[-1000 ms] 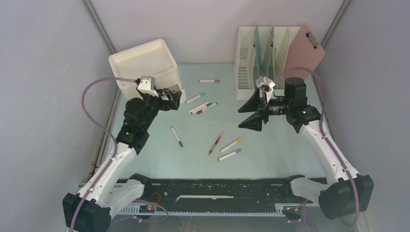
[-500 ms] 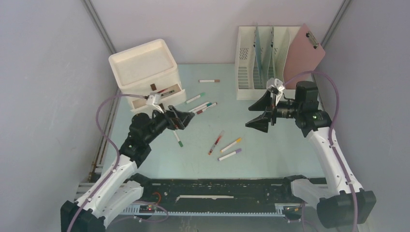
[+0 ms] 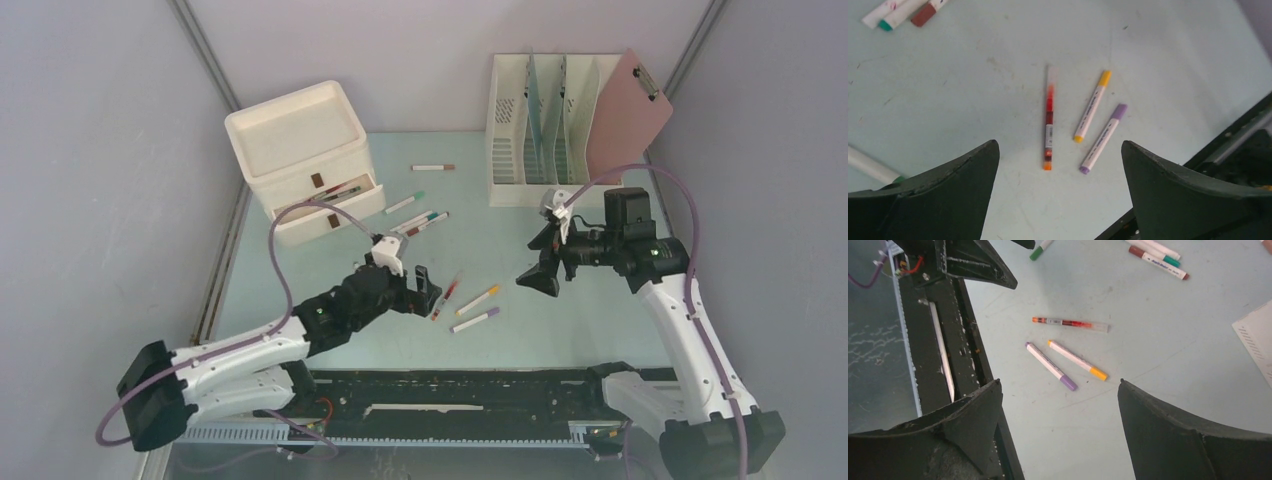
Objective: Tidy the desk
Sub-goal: Pick up the stationery from the center of the board.
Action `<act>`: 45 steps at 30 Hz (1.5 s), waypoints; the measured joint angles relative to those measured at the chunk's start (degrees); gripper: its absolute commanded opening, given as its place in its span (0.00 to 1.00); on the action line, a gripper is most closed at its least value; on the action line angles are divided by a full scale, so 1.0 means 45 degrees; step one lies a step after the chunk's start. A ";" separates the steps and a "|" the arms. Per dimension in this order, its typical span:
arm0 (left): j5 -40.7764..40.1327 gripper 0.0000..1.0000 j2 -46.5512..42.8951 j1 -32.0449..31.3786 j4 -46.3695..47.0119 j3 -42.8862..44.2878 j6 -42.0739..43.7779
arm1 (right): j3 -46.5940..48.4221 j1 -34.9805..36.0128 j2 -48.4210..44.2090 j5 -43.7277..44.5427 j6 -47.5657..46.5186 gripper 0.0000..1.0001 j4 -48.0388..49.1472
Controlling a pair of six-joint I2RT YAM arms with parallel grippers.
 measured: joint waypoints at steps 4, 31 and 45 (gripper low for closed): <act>-0.1418 1.00 0.1248 -0.0942 -0.0189 0.0170 0.0010 | -0.0005 0.0529 0.0121 0.0908 -0.0189 0.92 -0.0083; -0.3177 0.51 0.7888 -0.1938 -0.0466 0.3371 0.0335 | -0.0180 0.0277 -0.0160 0.1846 -0.0228 0.92 0.0068; -0.3113 0.31 0.9962 -0.1943 -0.1161 0.4367 0.0447 | -0.0194 0.0272 -0.0578 0.1836 -0.0248 0.92 0.0063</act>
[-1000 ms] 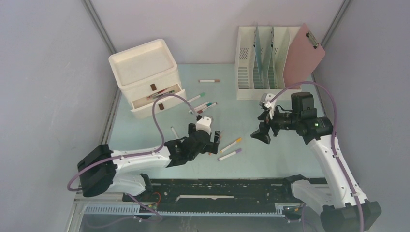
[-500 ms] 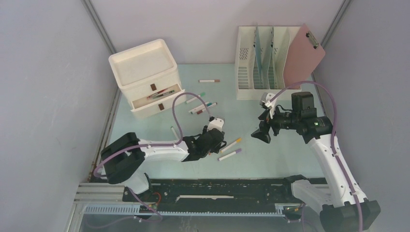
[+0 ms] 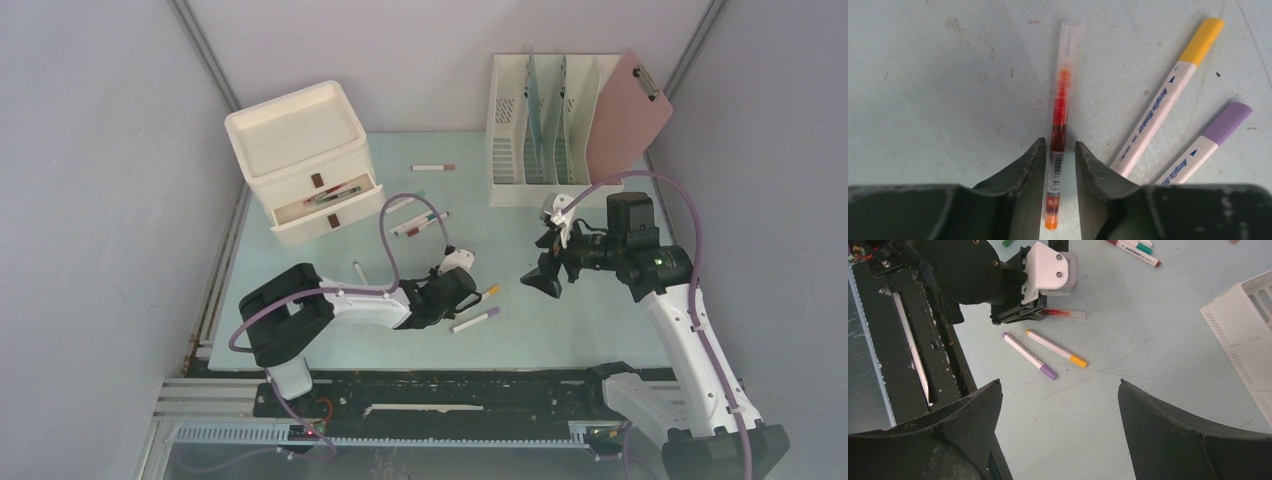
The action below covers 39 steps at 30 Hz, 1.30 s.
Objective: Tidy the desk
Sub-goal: Pick up the stationery from the center of the board.
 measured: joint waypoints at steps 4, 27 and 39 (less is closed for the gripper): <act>0.0010 0.19 0.0180 -0.0005 0.0073 0.0160 0.0015 | 0.0000 0.0092 0.0000 0.0005 -0.0024 0.92 0.0000; -0.0733 0.00 -0.3230 0.0146 0.1234 -0.2089 0.0903 | 0.0000 0.0952 0.0389 -0.0947 -0.0019 0.93 -0.0010; 0.0355 0.00 -0.9209 0.0155 0.7388 -0.6008 0.0306 | -0.1394 0.2210 0.1001 -0.2521 0.2210 0.93 0.2089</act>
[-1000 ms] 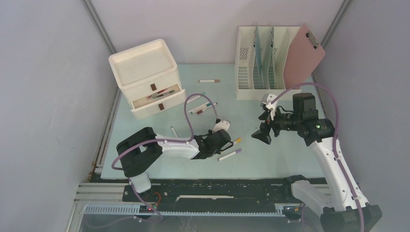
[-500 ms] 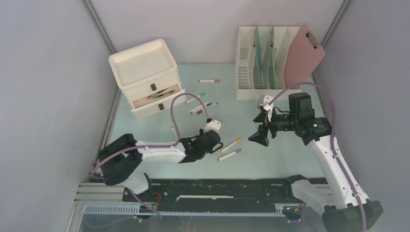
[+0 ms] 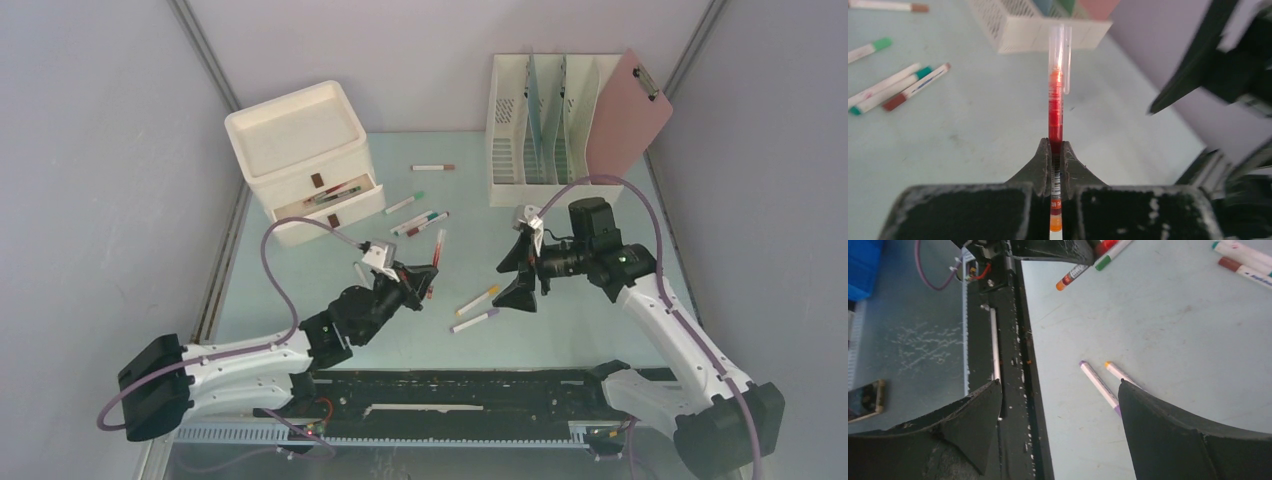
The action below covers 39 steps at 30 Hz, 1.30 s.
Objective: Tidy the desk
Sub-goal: Pick up the stationery from the center of the board, then place the stationery in the drawer.
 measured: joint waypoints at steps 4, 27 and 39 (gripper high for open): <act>0.0379 0.00 -0.0656 0.0000 0.2322 -0.0651 -0.0840 | -0.0695 0.0029 0.0000 -0.0753 0.1919 0.93 0.1734; 0.1185 0.00 0.3487 -0.0364 0.9413 0.0923 -0.3269 | -0.1292 0.1350 0.0413 -0.1287 0.6450 0.92 0.5999; 0.2079 0.01 0.1418 0.1239 0.7499 -0.0078 -0.2331 | -0.0447 0.1375 -0.0126 -0.0398 0.2210 0.95 0.2526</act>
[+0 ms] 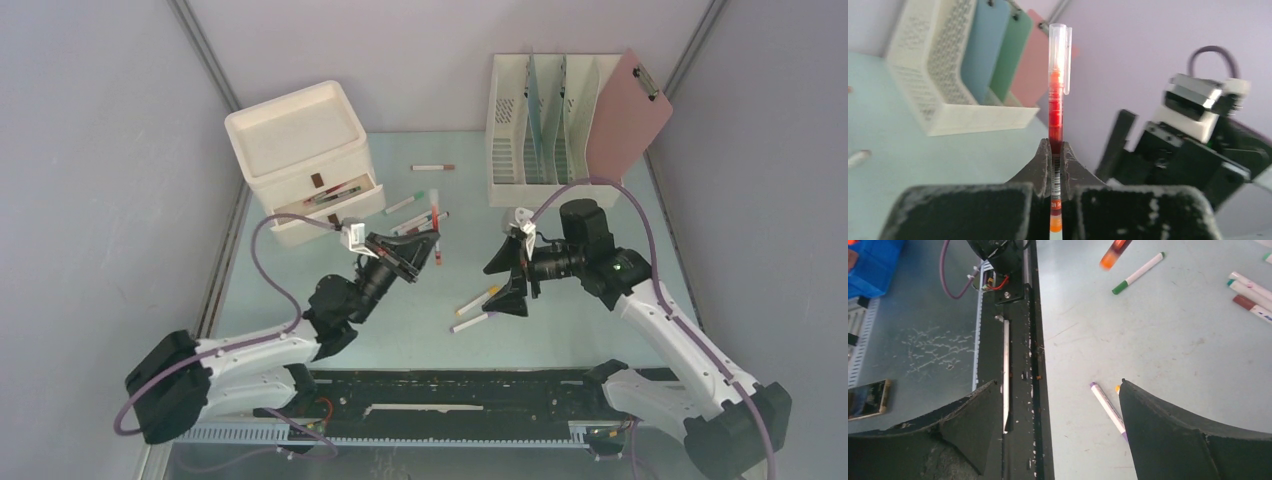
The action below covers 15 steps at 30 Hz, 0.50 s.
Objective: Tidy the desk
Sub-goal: Place the stationery in the drawer.
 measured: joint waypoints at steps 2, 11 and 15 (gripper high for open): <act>0.0631 0.01 -0.0899 0.0835 -0.1418 0.0005 0.0627 | 0.0044 0.0034 -0.0296 0.0384 -0.0573 0.95 -0.0437; 0.0398 0.00 -0.2574 0.2477 -1.1574 0.3395 0.5727 | 0.0044 0.0049 -0.0933 0.1627 -0.1783 0.95 -0.1175; -0.0505 0.00 -0.2453 0.2662 -1.5033 0.4799 0.7878 | 0.0044 0.0049 -0.0937 0.1943 -0.1987 0.96 -0.1321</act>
